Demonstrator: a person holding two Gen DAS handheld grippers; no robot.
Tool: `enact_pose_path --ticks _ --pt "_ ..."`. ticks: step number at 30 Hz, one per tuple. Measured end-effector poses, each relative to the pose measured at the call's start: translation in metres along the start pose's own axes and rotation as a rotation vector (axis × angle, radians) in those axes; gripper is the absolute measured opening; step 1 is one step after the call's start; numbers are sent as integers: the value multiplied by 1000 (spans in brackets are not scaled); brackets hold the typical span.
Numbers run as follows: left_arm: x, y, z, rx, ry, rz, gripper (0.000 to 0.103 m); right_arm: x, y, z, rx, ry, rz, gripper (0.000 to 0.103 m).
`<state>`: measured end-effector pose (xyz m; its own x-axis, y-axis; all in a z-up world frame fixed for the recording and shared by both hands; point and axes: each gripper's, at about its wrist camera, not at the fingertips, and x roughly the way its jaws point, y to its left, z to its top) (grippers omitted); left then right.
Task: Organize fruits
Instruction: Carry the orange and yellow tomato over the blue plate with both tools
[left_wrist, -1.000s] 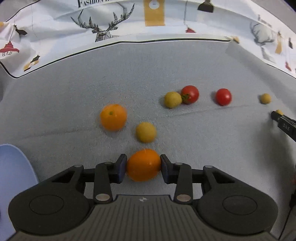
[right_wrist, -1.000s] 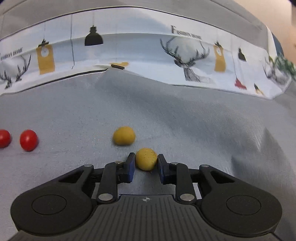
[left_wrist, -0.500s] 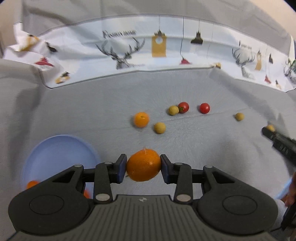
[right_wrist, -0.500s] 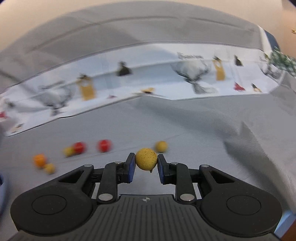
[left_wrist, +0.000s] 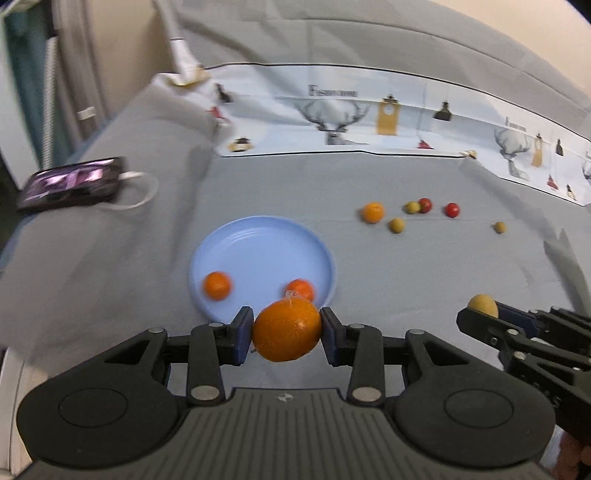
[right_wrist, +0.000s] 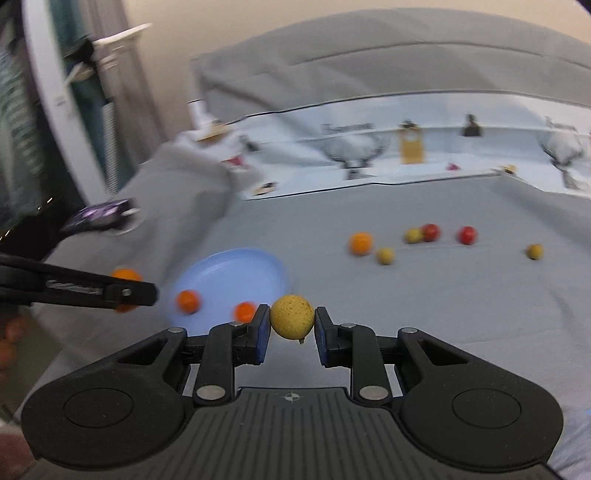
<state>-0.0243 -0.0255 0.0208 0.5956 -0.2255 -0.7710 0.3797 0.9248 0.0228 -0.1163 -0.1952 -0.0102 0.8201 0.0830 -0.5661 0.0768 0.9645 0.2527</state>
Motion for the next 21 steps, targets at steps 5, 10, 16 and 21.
enact_pose_path --ticks 5,10,16,21 --pt "-24 21 -26 -12 -31 20 43 -25 38 -7 -82 -19 21 27" --pt "-39 26 -36 -20 -64 3 43 -40 60 -16 -155 -37 15 27" --pt "-53 30 -42 -24 -99 -16 43 -51 68 -17 -171 -63 -7 27" --pt "-56 31 -43 -34 -105 -17 43 -52 73 -18 -191 -67 -12 27"
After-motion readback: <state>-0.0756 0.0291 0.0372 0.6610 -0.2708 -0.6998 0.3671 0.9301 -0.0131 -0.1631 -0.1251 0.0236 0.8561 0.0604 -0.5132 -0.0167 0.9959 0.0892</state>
